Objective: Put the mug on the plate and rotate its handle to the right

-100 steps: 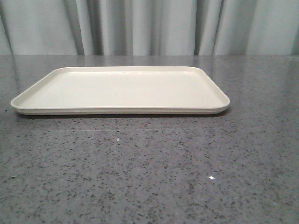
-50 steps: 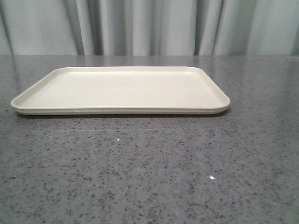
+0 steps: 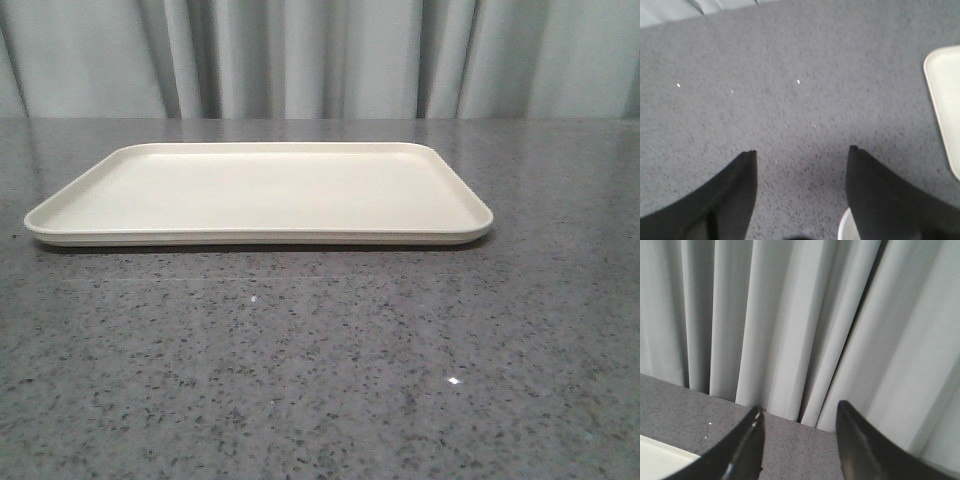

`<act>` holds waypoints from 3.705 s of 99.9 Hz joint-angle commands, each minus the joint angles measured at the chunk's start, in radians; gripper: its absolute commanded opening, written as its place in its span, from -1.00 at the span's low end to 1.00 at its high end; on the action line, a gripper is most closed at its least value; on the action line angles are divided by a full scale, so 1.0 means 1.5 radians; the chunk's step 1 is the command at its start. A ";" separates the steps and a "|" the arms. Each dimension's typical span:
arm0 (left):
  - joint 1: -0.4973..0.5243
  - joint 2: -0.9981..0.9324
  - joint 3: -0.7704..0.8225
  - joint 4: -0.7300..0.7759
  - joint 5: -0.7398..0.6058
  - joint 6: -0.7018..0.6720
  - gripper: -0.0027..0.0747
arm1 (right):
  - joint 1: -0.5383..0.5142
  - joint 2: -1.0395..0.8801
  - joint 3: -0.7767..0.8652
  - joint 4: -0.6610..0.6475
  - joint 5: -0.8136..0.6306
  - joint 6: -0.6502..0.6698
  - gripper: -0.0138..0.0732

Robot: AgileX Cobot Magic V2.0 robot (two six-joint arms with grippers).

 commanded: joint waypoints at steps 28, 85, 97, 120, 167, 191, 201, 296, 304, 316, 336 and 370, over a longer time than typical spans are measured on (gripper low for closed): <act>0.002 -0.016 0.157 -0.012 -0.008 0.001 0.10 | 0.000 0.001 -0.020 0.000 -0.040 -0.005 0.14; 0.002 -0.016 0.260 -0.056 -0.010 0.012 0.10 | 0.000 0.024 -0.020 0.000 -0.029 -0.005 0.14; 0.002 -0.016 0.281 -0.056 -0.027 0.012 0.10 | 0.000 0.025 -0.020 0.000 -0.029 -0.005 0.14; 0.002 -0.008 0.302 -0.058 -0.053 0.012 0.04 | 0.000 0.027 -0.020 0.000 -0.029 -0.005 0.14; 0.002 0.002 0.302 -0.049 -0.123 0.020 -0.98 | 0.000 0.027 -0.020 0.000 -0.029 -0.005 0.14; 0.002 0.000 0.277 -0.052 -0.119 0.031 -0.98 | 0.000 0.027 -0.020 0.000 -0.029 -0.005 0.12; 0.002 -0.001 0.250 -0.059 -0.118 0.032 -0.98 | 0.000 0.027 -0.020 0.000 -0.029 -0.005 0.12; -0.219 0.333 -0.237 -0.185 -0.115 0.099 -0.98 | 0.000 0.027 -0.020 0.000 -0.028 -0.005 0.12; -0.233 0.367 -0.264 -0.189 -0.111 0.099 -0.98 | 0.000 0.027 -0.020 0.000 -0.028 -0.005 0.12; -0.243 0.406 -0.267 -0.200 -0.111 0.099 -0.98 | 0.000 0.027 -0.020 0.000 -0.028 -0.005 0.12; -0.243 0.450 -0.267 -0.243 -0.111 0.100 -0.98 | 0.000 0.027 -0.020 0.000 -0.018 -0.005 0.12; -0.243 0.486 -0.267 -0.273 -0.087 0.103 -0.98 | 0.000 0.027 -0.020 0.000 -0.007 -0.005 0.12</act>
